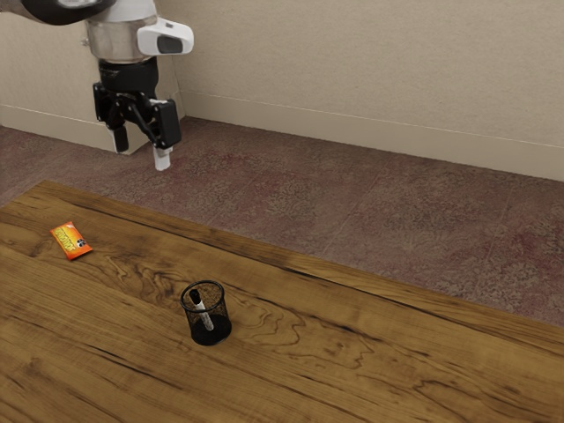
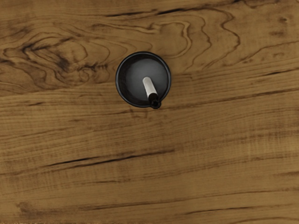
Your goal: Take the marker out of the pen holder and place it to the left of the pen holder.
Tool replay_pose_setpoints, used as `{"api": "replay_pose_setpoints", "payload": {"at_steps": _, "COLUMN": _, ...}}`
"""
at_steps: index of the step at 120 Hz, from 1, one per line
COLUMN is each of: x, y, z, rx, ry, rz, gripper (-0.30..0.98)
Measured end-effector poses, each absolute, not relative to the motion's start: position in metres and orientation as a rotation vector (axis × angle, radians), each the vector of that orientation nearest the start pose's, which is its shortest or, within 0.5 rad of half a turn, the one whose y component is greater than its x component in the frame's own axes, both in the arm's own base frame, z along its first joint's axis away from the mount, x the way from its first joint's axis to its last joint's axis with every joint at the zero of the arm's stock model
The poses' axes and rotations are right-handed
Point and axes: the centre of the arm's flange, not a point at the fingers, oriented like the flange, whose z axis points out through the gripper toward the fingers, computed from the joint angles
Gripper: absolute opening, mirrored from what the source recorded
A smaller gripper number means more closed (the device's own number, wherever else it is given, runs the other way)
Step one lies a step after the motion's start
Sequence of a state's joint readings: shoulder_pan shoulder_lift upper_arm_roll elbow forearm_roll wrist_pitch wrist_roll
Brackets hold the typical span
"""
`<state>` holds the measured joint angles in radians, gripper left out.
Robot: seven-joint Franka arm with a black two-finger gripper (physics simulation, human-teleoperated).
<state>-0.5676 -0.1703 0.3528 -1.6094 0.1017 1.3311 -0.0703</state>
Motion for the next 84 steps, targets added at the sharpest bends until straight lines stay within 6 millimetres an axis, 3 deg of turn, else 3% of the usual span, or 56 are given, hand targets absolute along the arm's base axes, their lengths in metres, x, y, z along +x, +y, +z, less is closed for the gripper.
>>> {"api": "replay_pose_setpoints", "payload": {"at_steps": 12, "x": 0.474, "y": -0.067, "z": 0.664, "rx": -3.076, "ry": 0.164, "rz": 0.173, "gripper": 0.69}}
{"api": "replay_pose_setpoints", "payload": {"at_steps": 20, "x": 0.471, "y": -0.065, "z": 0.671, "rx": -3.089, "ry": 0.146, "rz": 0.142, "gripper": 0.69}}
{"api": "replay_pose_setpoints", "payload": {"at_steps": 30, "x": 0.474, "y": -0.063, "z": 0.659, "rx": -3.091, "ry": 0.123, "rz": 0.142, "gripper": 0.69}}
{"api": "replay_pose_setpoints", "payload": {"at_steps": 59, "x": 0.473, "y": -0.057, "z": 0.556, "rx": -3.06, "ry": 0.062, "rz": 0.365, "gripper": 0.69}}
{"api": "replay_pose_setpoints", "payload": {"at_steps": 84, "x": 0.465, "y": -0.067, "z": 0.497, "rx": -3.078, "ry": 0.038, "rz": 0.463, "gripper": 0.69}}
